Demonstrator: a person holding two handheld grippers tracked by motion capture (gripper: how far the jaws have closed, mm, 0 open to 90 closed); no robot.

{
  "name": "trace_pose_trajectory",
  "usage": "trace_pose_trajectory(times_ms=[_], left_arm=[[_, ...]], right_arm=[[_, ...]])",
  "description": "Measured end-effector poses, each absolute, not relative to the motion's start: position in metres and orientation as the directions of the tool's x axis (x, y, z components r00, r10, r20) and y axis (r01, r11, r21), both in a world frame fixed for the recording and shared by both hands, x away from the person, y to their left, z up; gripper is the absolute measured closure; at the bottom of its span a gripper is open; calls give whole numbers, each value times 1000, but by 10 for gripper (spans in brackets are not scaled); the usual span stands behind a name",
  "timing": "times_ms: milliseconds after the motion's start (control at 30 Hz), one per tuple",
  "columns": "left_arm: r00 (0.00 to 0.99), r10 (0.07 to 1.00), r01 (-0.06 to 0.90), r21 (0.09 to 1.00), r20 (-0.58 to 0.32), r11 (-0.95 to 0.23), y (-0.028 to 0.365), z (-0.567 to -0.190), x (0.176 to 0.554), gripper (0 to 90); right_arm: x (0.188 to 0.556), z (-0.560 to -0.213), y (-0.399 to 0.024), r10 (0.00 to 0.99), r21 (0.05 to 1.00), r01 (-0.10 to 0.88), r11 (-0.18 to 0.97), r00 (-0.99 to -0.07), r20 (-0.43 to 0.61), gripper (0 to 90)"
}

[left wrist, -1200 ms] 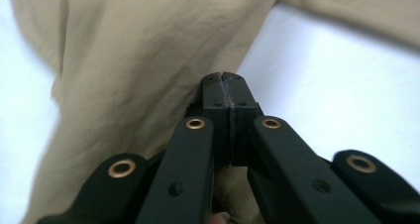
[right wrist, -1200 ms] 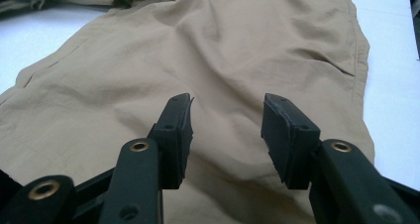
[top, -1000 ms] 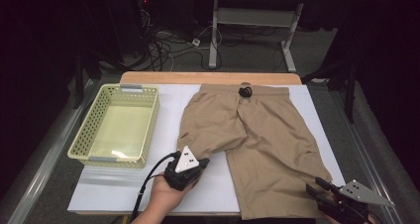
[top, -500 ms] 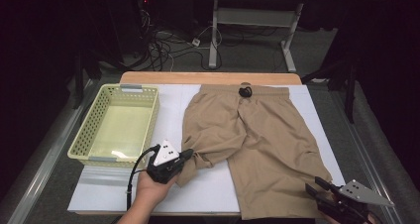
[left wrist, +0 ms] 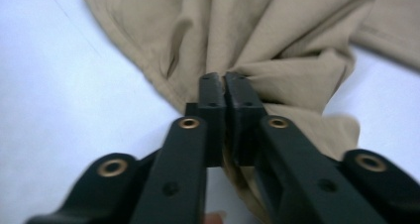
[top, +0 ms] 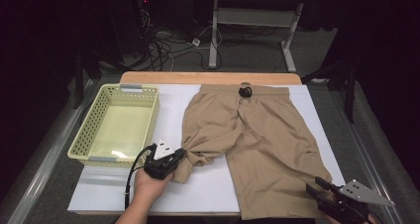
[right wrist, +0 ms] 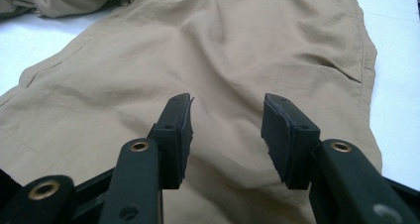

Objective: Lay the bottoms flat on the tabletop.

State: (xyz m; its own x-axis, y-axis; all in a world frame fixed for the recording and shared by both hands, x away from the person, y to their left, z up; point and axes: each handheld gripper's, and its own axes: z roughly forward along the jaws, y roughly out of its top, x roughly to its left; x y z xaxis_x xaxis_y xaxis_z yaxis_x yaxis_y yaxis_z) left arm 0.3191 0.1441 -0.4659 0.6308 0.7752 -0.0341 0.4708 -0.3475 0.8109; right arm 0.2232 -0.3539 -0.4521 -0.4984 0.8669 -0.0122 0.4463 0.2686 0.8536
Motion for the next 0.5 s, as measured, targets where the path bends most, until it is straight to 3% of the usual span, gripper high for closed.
trace_pose_trajectory(times_ms=[67, 233, 400, 500], left_arm=[[643, 765, 441, 835, -38, -329, 143, -456, 314, 756], [672, 739, 403, 863, -51, -306, 133, -441, 303, 770], [695, 717, 365, 881, -42, -301, 121, -430, 294, 649], [731, 682, 329, 885, -17, -330, 108, -420, 285, 721]], right_arm=[[223, -452, -354, 868, 853, 449, 266, -497, -10, 560], [222, -451, -352, 867, 854, 446, 269, -498, -13, 560], [221, -450, -351, 867, 857, 441, 267, -499, -14, 560], [222, -451, -351, 865, 855, 443, 271, -501, -14, 560]])
